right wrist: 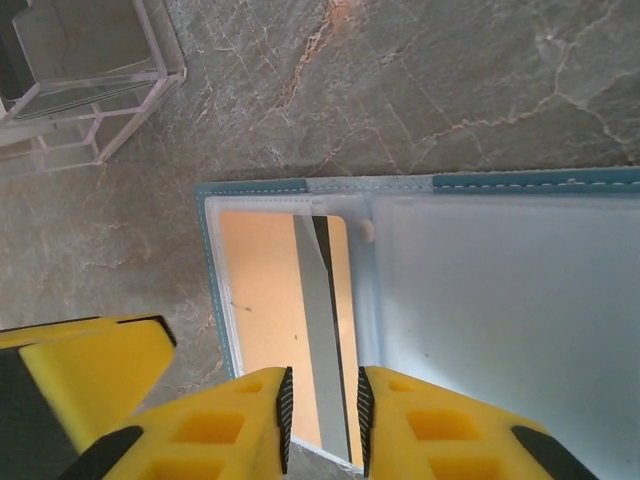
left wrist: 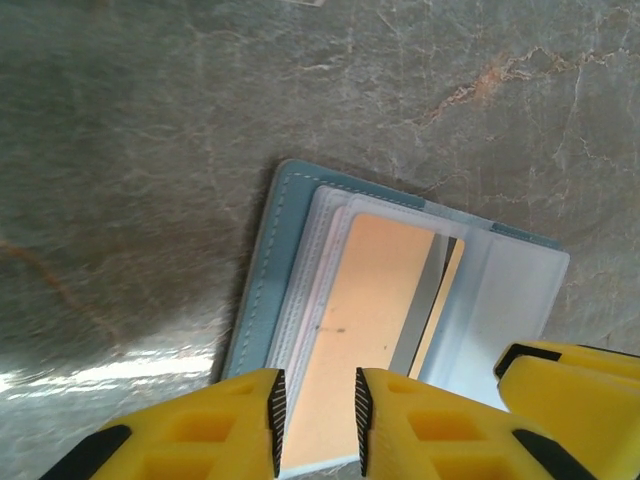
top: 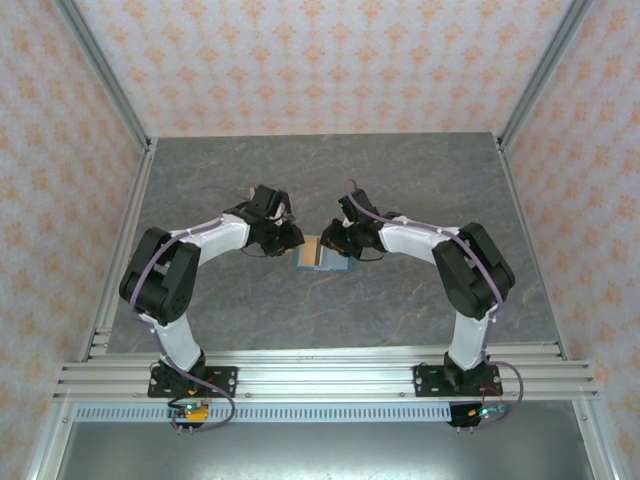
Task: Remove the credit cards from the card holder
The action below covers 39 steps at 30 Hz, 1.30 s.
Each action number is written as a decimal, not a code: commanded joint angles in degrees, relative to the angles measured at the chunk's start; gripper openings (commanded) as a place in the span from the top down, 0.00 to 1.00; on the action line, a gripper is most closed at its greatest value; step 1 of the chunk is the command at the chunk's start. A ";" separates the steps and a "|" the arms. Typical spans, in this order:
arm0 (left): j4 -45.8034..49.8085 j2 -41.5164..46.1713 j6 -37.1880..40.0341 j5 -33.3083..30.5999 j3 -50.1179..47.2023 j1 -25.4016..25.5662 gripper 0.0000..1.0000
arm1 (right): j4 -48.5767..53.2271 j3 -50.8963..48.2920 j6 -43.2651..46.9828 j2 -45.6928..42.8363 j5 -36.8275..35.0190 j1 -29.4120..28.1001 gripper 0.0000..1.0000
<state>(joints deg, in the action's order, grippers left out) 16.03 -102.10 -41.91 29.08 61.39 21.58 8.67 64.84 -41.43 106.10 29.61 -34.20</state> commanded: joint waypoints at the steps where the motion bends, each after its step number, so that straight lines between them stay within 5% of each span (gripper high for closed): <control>1: -0.48 -0.82 0.57 -3.44 1.96 1.17 0.76 | -2.03 1.42 -1.22 1.48 0.27 -0.03 0.74; 39: -1.07 -5.71 -1.16 -4.10 0.06 2.26 0.86 | -7.84 -1.94 0.46 5.77 4.33 2.10 0.81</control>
<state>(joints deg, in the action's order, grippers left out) 13.50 -106.30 -42.19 26.15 62.22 23.29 3.22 64.27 -41.95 110.96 33.26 -32.58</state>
